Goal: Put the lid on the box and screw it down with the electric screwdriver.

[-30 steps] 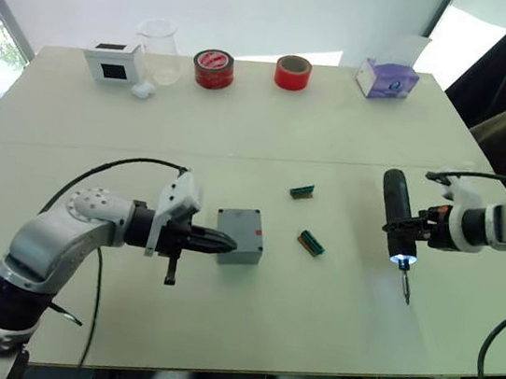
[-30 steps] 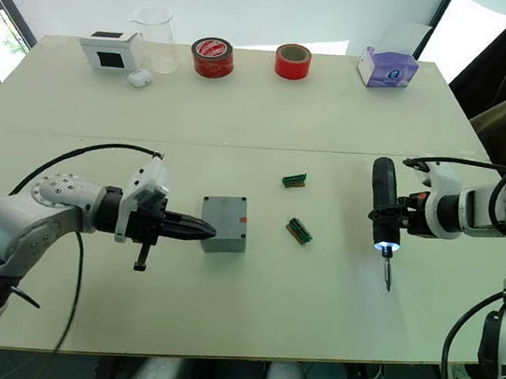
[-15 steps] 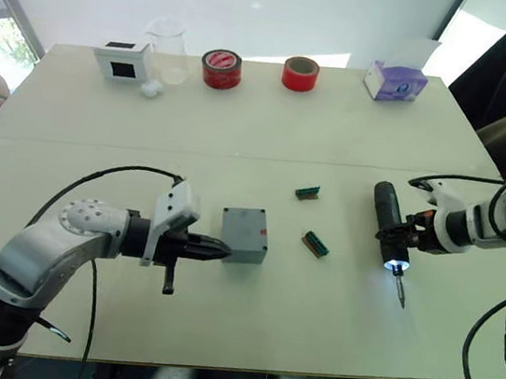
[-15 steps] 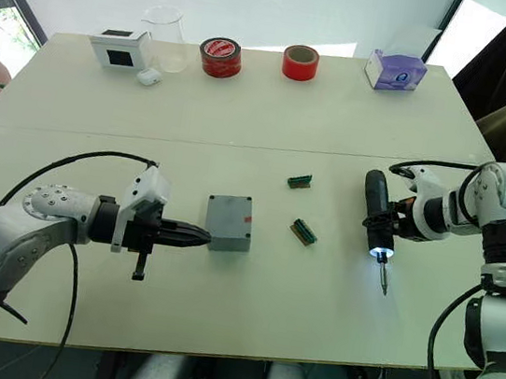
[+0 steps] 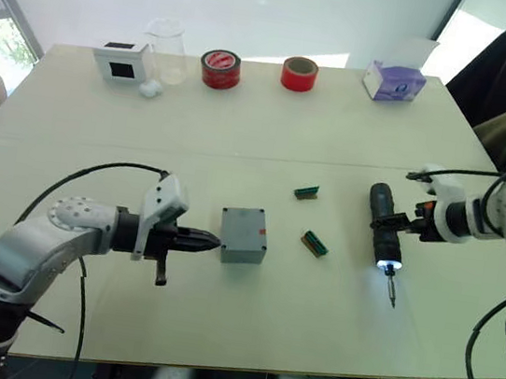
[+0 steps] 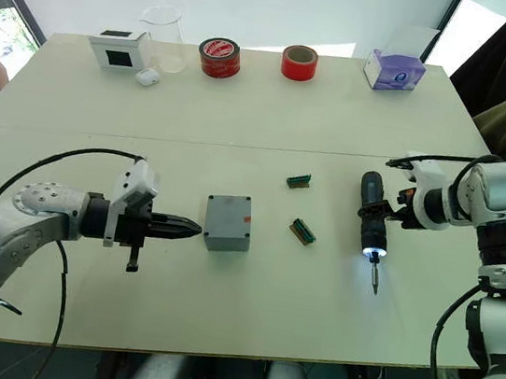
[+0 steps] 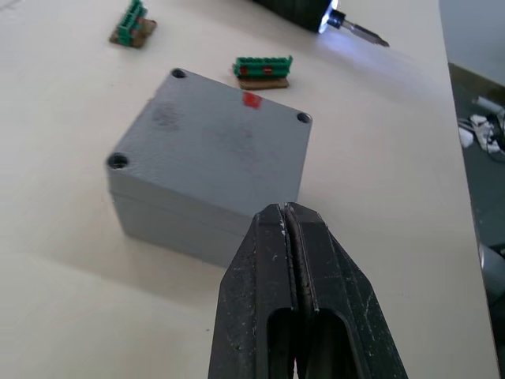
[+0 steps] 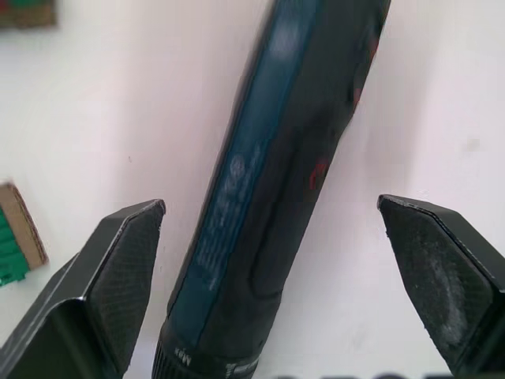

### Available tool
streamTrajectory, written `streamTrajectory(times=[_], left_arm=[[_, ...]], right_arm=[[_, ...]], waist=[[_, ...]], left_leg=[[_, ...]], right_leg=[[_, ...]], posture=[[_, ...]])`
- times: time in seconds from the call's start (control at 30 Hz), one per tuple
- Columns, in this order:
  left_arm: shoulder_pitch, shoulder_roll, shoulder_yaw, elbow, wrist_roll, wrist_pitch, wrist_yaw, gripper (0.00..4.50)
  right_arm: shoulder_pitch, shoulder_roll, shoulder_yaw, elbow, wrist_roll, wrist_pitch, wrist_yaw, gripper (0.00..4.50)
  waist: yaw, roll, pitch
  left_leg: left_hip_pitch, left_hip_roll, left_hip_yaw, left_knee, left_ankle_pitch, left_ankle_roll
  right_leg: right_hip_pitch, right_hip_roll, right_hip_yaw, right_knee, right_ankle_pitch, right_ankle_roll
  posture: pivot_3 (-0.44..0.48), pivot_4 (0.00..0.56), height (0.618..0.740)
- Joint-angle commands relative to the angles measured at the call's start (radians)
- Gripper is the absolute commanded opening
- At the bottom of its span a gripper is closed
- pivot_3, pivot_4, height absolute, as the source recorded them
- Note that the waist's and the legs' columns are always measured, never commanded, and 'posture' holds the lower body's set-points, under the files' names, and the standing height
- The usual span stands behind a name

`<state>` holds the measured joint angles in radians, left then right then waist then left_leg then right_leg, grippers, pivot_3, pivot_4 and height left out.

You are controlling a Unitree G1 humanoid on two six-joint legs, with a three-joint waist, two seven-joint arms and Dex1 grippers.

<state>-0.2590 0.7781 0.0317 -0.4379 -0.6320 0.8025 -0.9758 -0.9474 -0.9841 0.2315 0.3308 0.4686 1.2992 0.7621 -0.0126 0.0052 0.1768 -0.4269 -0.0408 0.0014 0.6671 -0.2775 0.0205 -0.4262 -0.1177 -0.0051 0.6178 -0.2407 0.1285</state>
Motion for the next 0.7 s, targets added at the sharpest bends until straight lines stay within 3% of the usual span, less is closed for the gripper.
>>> streamTrajectory(times=[0.03,0.2,0.37,0.53,0.7], left_arm=[[0.058,0.049,0.102,-0.021,-0.046,0.021,-0.003,0.00],[0.218,0.121,0.202,-0.104,-0.094,0.068,-0.011,0.00],[0.389,0.165,0.271,-0.210,-0.149,0.110,-0.023,0.00],[0.502,0.135,0.309,-0.305,-0.268,0.169,0.027,0.00],[0.532,0.133,0.279,-0.290,-0.257,0.141,0.036,0.00]], right_arm=[[0.059,-0.040,-0.133,-0.214,0.005,-0.200,0.057,4.49],[0.393,0.039,-0.425,-0.625,0.174,-0.280,0.090,4.49],[0.756,0.043,-0.581,-0.937,0.351,-0.191,0.146,4.49],[1.080,-0.033,-0.658,-1.068,0.373,-0.217,0.256,4.49],[1.148,-0.043,-0.662,-1.064,0.370,-0.266,0.284,4.49]], waist=[[-0.001,0.000,0.000],[0.005,-0.004,-0.001],[0.023,-0.005,-0.001],[0.027,-0.005,-0.001],[0.023,-0.006,-0.001]], left_leg=[[0.000,0.000,0.000,0.000,0.000,0.000],[0.001,0.001,-0.003,-0.001,0.000,0.000],[0.001,-0.001,-0.003,0.001,0.000,0.000],[0.006,0.000,-0.005,0.001,-0.001,0.000],[0.020,0.002,-0.004,0.000,-0.001,0.000]], right_leg=[[0.000,0.000,0.000,0.000,0.000,0.000],[0.002,0.001,-0.001,0.000,0.000,0.000],[0.003,-0.001,0.000,0.000,0.000,0.000],[0.010,-0.001,-0.001,-0.002,-0.001,-0.002],[0.023,0.000,-0.001,-0.004,-0.003,-0.005]], posture=[[0.000,0.150,0.740],[0.000,0.150,0.740],[0.000,0.150,0.740],[0.000,0.150,0.740],[0.000,0.150,0.740]])
